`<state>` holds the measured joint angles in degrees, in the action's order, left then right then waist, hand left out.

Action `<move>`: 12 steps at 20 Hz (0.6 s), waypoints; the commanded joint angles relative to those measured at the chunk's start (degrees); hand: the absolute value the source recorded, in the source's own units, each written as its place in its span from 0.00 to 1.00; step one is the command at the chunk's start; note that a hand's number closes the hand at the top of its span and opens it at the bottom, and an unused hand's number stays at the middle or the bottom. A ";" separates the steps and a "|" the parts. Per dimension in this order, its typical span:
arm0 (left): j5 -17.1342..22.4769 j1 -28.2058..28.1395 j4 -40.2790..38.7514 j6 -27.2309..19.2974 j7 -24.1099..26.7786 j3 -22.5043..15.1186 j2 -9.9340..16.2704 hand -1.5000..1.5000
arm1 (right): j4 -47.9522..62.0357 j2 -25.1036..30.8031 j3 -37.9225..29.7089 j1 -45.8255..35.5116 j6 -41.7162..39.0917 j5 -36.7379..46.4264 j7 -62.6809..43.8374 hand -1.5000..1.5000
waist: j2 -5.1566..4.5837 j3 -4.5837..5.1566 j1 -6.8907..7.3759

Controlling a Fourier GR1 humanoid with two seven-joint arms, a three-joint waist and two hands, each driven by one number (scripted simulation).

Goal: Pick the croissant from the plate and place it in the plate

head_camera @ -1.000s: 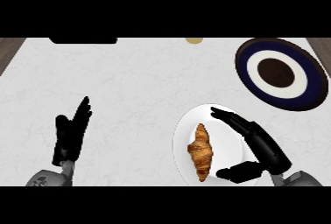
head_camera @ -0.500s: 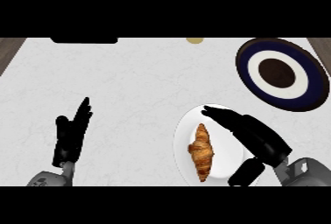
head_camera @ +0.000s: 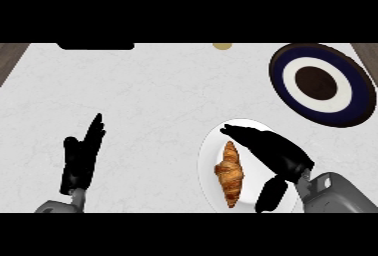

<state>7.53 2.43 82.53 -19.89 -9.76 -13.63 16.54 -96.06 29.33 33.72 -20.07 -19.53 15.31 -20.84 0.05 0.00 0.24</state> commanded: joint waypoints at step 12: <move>-3.93 0.81 -1.60 5.68 -1.26 6.23 -3.23 0.50 | 10.80 -12.11 -6.04 2.23 -6.78 14.99 8.76 0.00 | -0.07 0.00 -0.05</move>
<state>4.25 2.84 81.72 -15.63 -10.64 -8.93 13.90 -90.73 20.04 29.02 -17.46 -26.73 26.23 -16.59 0.02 0.00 0.12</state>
